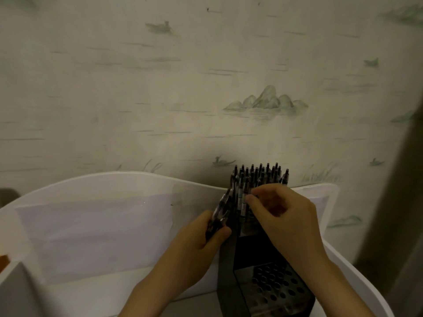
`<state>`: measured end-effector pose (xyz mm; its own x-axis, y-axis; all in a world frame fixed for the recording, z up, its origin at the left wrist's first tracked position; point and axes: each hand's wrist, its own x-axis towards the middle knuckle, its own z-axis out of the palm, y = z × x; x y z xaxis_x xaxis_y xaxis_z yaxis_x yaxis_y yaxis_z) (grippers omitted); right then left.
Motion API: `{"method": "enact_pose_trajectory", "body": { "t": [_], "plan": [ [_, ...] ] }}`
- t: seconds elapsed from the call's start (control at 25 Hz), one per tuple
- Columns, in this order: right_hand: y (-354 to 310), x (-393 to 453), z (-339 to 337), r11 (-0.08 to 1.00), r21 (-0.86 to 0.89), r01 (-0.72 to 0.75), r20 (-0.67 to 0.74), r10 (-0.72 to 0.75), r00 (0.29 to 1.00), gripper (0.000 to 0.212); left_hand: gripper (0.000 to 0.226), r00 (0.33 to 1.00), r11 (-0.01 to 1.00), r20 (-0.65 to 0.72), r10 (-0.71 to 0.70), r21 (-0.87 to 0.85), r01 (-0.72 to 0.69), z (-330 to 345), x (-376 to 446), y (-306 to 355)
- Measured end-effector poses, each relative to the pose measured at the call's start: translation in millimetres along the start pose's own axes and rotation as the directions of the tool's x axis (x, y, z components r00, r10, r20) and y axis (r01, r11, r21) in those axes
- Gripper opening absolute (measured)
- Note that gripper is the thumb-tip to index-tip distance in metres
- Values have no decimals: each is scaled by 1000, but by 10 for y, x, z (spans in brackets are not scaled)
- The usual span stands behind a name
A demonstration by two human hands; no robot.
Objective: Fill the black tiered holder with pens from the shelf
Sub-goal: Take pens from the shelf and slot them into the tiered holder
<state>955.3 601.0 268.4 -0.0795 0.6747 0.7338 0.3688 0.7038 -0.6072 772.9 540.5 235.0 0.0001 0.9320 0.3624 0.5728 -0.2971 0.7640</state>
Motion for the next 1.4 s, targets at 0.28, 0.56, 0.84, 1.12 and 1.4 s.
{"method": "enact_pose_trajectory", "body": {
  "t": [0.28,0.56,0.84,1.12,1.4],
  "plan": [
    [-93,-165,22,852,398,-339,381,182,907,26,16,989,997,123,79,-2,-79,118,-15,81],
    [-168,-28,-84,804,481,-349,265,246,932,19,10,993,998,92,70,-9,-70,128,37,127],
    [-122,330,-391,830,543,-128,-91,210,973,11,20,999,998,39,35,41,-37,104,3,34],
    [35,307,-234,998,29,55,-84,-52,995,7,27,1000,998,6,26,50,-26,50,20,-22],
    [161,321,-60,993,-115,6,68,2,998,20,27,1000,999,-14,16,28,-16,17,40,-39]
  ]
}}
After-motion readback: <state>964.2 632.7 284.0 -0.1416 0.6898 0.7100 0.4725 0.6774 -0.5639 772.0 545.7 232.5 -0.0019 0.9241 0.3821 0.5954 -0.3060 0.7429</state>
